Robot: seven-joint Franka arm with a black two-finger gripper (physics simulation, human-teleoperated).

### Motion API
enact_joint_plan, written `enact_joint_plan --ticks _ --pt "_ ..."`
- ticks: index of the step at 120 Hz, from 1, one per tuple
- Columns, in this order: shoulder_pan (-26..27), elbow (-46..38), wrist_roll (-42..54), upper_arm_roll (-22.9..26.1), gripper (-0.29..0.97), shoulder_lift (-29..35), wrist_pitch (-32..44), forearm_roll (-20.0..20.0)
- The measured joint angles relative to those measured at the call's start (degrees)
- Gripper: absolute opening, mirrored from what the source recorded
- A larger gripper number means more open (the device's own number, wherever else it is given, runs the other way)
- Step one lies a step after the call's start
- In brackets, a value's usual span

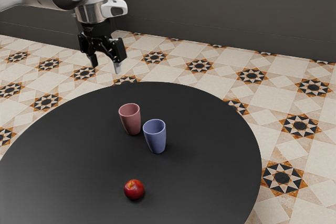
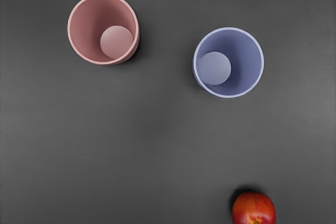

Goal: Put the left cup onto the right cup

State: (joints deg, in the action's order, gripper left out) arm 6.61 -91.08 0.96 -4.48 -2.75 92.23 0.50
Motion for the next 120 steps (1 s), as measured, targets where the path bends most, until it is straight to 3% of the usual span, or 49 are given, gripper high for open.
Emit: enact_joint_plan --ticks 59,91,120 --pt "-0.54 -0.24 0.03 -0.20 0.67 -1.18 0.99 -0.04" --pt "-1.08 -2.39 -0.01 -0.44 0.46 -3.21 2.24 0.41" --pt "-1.26 -3.37 -0.06 -0.36 0.38 -6.55 4.19 0.80"
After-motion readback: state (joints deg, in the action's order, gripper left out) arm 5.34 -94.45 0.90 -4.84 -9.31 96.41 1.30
